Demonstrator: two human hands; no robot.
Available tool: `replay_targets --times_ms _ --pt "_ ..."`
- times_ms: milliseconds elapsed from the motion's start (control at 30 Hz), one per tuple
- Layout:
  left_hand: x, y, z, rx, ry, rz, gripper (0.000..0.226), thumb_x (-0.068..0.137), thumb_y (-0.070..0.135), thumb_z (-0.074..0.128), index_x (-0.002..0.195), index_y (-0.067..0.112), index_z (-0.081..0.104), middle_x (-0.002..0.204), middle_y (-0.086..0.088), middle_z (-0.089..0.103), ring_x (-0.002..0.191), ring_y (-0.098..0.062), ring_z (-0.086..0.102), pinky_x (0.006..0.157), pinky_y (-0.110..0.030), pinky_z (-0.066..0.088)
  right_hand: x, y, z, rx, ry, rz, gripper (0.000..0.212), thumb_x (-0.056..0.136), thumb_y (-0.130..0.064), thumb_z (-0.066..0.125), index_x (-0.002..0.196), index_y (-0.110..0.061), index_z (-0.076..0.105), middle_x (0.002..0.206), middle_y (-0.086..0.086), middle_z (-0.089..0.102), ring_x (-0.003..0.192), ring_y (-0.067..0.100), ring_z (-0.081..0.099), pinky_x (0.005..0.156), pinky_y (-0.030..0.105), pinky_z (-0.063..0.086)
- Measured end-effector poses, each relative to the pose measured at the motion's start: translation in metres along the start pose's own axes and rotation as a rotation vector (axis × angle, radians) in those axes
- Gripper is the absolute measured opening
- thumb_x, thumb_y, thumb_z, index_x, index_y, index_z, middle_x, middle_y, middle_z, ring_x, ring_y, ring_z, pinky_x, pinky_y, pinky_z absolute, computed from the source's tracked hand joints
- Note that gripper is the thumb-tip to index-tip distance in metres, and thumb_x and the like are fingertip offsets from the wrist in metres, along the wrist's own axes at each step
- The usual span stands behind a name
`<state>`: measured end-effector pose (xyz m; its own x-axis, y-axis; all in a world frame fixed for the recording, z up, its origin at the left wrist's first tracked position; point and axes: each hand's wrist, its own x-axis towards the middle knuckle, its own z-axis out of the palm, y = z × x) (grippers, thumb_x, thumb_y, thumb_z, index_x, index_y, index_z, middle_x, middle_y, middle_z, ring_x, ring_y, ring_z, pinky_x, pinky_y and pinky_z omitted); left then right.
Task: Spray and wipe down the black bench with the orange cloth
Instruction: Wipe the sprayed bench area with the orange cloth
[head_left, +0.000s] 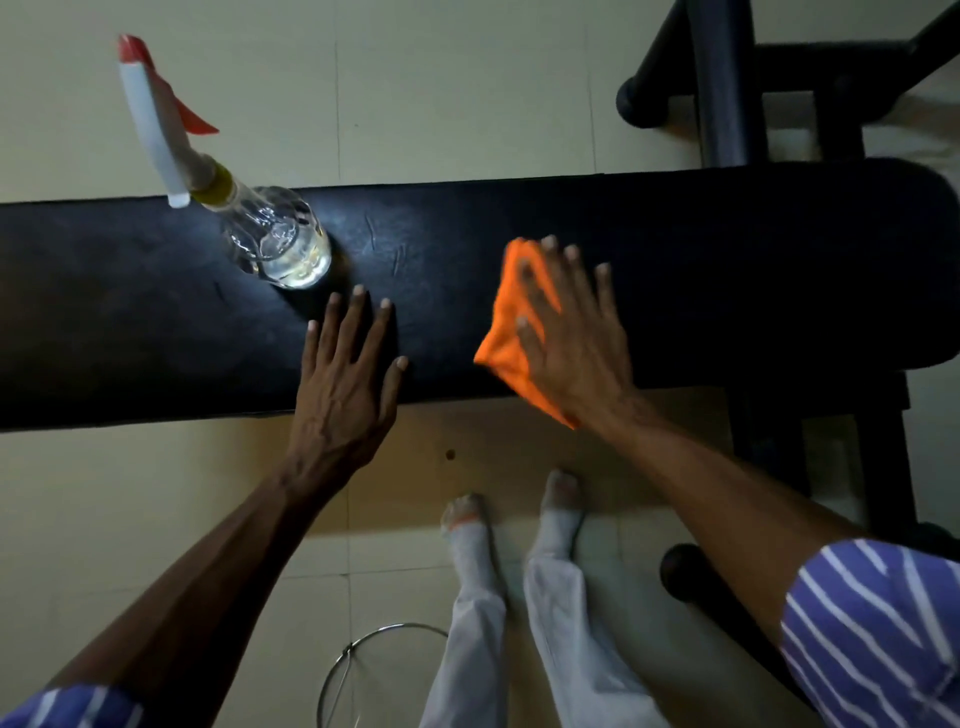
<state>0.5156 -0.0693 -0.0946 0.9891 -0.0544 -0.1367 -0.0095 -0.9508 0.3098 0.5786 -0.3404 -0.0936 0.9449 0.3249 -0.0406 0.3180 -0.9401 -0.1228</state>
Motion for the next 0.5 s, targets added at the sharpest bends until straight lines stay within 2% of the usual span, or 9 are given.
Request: replay_targets --times_ms 67,133,200,267,367,433,500 --pt "-0.001 0.0 0.001 0.001 0.001 -0.005 0.063 0.107 0.046 0.033 0.165 0.025 0.018 0.175 -0.006 0.008 0.162 -0.027 0.002 0.131 -0.05 0.007 0.018 -0.006 -0.005 0.074 0.038 0.23 0.062 0.113 -0.041 0.028 0.17 -0.019 0.017 0.179 0.015 0.01 0.166 0.034 0.01 0.135 0.055 0.003" --pt "0.0 0.001 0.002 0.0 0.0 -0.016 0.063 0.107 0.045 0.033 0.165 0.025 0.018 0.175 -0.006 0.008 0.162 -0.027 0.001 0.131 -0.05 0.007 0.031 -0.028 -0.005 0.121 0.051 0.31 0.061 0.114 -0.038 0.029 0.17 -0.016 0.018 0.178 0.015 0.009 0.166 0.035 0.007 0.134 0.055 0.003" --pt "0.0 0.003 0.003 -0.003 0.006 -0.031 0.062 0.107 0.045 0.034 0.164 0.024 0.019 0.174 -0.006 0.01 0.162 -0.027 0.003 0.13 -0.05 0.007 0.032 -0.048 -0.004 0.14 0.054 0.247 0.061 0.113 -0.035 0.031 0.169 -0.013 0.021 0.178 0.016 0.011 0.166 0.036 0.008 0.134 0.056 0.004" --pt "0.0 0.006 0.003 -0.005 0.011 -0.043 0.062 0.107 0.045 0.034 0.164 0.023 0.021 0.174 -0.007 0.011 0.162 -0.029 0.004 0.13 -0.051 0.008 0.021 -0.057 0.0 0.121 0.025 0.099 0.061 0.112 -0.034 0.033 0.168 -0.012 0.022 0.178 0.014 0.012 0.166 0.035 0.008 0.134 0.057 0.005" --pt "0.0 0.012 0.001 -0.006 -0.007 -0.069 0.063 0.107 0.046 0.032 0.164 0.023 0.02 0.174 -0.007 0.01 0.162 -0.028 0.002 0.13 -0.052 0.007 0.012 -0.045 0.004 0.087 -0.024 -0.072 0.063 0.113 -0.038 0.031 0.169 -0.013 0.019 0.179 0.015 0.009 0.166 0.034 0.007 0.135 0.057 0.003" --pt "0.001 0.014 -0.002 -0.013 -0.022 -0.081 0.064 0.107 0.046 0.032 0.165 0.023 0.019 0.175 -0.007 0.008 0.162 -0.028 0.0 0.131 -0.052 0.007 0.018 -0.034 0.001 0.087 -0.059 -0.102 0.064 0.114 -0.041 0.03 0.17 -0.016 0.015 0.179 0.013 0.005 0.167 0.032 0.003 0.134 0.056 -0.001" --pt "0.002 0.014 -0.005 -0.026 -0.03 -0.086 0.063 0.106 0.046 0.032 0.164 0.024 0.02 0.175 -0.006 0.008 0.162 -0.027 0.001 0.13 -0.052 0.008 0.03 -0.029 -0.002 0.102 -0.062 -0.055 0.064 0.113 -0.041 0.03 0.171 -0.02 0.013 0.18 0.011 0.003 0.167 0.03 0.0 0.134 0.057 -0.002"
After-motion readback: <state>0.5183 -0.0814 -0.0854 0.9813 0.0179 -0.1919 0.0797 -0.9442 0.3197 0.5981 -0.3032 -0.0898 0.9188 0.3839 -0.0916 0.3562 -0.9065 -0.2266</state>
